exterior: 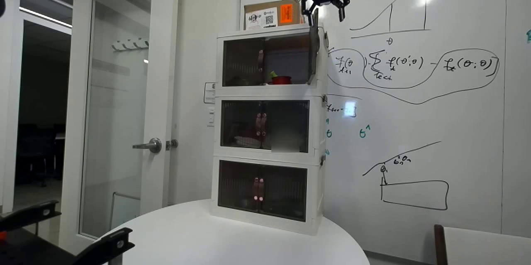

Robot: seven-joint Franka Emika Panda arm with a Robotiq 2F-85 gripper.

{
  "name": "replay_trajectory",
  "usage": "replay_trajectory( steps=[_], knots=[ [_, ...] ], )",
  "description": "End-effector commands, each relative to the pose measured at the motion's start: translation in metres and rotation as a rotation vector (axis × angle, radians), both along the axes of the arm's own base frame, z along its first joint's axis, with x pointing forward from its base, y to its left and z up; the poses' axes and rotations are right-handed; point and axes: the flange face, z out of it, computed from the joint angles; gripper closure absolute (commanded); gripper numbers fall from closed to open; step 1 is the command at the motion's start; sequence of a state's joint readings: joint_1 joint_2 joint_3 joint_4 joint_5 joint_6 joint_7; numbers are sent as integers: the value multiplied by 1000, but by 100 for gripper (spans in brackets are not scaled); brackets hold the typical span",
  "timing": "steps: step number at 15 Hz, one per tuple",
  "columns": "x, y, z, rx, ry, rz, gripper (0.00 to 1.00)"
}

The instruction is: Open the top right cabinet door

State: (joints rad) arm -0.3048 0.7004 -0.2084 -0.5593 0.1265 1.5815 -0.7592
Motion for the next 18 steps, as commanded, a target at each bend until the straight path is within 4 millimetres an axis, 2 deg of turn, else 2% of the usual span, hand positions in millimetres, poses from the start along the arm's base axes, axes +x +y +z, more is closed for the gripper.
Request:
replay_trajectory(
  steps=[1,3,5,7,9,12,14,16,18],
  knots=[
    [-25,-1,60,13,-140,40,0],
    [-48,-3,97,49,-219,17,0],
    [-63,6,127,72,-279,34,0],
    [-76,17,149,99,-322,75,0],
    [-84,33,163,137,-339,138,0],
    [-83,65,167,216,-328,245,0],
    [-78,84,161,260,-299,299,0],
    [-71,97,150,300,-254,337,0],
    [-61,111,130,330,-179,370,0]
  ],
)
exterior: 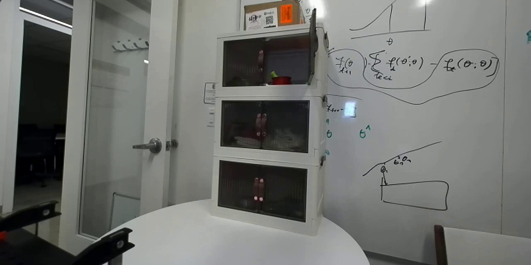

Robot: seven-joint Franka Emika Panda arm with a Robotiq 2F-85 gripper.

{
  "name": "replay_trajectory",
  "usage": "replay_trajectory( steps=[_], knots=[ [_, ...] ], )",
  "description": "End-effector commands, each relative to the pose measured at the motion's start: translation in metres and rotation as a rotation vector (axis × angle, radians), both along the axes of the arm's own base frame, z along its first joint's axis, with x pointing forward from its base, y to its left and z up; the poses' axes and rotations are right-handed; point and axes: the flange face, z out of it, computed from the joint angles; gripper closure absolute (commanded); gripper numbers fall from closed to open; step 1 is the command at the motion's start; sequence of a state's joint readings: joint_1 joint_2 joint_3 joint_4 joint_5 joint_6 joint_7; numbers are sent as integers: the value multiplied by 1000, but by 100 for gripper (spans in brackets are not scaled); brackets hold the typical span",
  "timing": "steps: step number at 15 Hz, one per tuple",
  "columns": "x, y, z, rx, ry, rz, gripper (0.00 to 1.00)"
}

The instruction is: Open the top right cabinet door

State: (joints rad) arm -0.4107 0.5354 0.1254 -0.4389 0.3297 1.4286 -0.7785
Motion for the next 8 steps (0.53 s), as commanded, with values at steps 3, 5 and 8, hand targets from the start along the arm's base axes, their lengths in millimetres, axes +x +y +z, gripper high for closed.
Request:
replay_trajectory(
  steps=[3,5,8],
  knots=[
    [24,37,-50,102,151,193,0],
    [34,49,-69,136,196,234,0],
    [54,59,-93,117,235,205,0]
  ],
)
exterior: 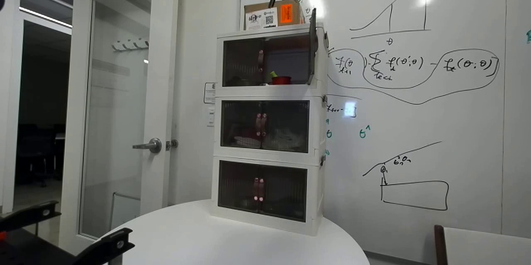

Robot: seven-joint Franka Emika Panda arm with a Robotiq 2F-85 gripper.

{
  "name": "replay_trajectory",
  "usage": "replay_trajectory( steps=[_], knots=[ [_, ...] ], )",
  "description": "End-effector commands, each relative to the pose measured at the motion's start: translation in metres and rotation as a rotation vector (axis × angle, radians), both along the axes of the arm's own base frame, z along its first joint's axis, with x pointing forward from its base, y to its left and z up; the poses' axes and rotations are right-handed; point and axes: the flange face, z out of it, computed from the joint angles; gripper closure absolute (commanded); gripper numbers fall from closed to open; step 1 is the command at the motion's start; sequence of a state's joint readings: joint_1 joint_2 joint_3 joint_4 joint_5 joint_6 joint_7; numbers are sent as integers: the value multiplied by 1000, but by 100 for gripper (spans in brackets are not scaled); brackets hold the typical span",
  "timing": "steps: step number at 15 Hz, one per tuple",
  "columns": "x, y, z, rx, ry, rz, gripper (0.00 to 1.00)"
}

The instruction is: Open the top right cabinet door

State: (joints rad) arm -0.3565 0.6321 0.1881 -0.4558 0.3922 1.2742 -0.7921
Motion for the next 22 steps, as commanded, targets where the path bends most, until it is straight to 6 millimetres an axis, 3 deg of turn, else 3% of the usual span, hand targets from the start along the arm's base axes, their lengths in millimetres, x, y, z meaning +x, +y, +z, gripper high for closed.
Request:
replay_trajectory(
  steps=[1,4,7,8,10,13,22],
  knots=[
    [17,8,-22,-25,26,-16,0],
    [40,5,-47,-111,23,-86,0],
    [68,2,-63,-244,-87,-110,0],
    [56,0,-59,-171,-27,-102,0],
    [68,2,-69,-206,-53,-110,0],
    [69,3,-69,-214,-60,-111,0],
    [114,29,-77,-323,-247,-458,0]
  ],
)
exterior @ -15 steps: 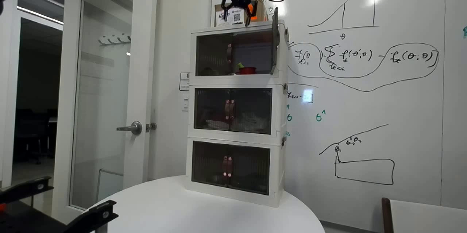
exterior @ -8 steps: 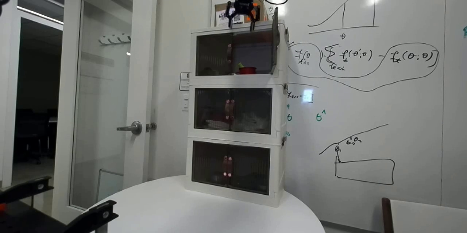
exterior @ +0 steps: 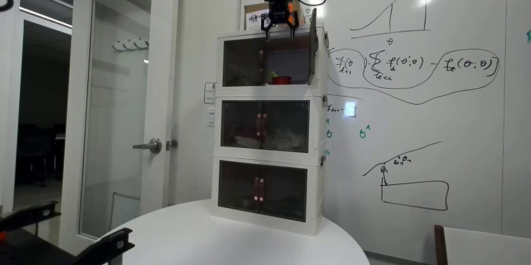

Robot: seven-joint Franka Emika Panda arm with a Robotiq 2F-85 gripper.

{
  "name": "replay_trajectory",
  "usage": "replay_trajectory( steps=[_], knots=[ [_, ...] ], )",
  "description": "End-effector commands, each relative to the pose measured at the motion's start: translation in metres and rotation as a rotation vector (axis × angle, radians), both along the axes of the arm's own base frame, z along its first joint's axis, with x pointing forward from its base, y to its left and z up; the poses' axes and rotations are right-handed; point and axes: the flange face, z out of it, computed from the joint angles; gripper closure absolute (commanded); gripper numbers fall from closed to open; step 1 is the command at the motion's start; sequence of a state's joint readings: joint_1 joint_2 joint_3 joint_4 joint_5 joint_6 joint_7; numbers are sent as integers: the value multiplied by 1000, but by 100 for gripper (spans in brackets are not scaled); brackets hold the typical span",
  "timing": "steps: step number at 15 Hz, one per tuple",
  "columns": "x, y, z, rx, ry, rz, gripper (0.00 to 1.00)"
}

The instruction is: Open the top right cabinet door

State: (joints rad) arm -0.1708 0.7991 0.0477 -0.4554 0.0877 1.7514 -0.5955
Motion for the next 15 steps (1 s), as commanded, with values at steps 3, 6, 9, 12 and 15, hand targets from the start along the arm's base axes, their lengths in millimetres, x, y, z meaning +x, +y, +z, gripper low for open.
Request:
replay_trajectory(
  steps=[3,6,9,12,15],
  knots=[
    [8,9,-7,-104,-4,-161,0],
    [6,9,-10,-70,20,-140,0],
    [6,6,-11,-66,24,-156,0],
    [6,6,-11,-65,24,-157,0],
    [6,6,-11,-65,24,-157,0]
  ],
)
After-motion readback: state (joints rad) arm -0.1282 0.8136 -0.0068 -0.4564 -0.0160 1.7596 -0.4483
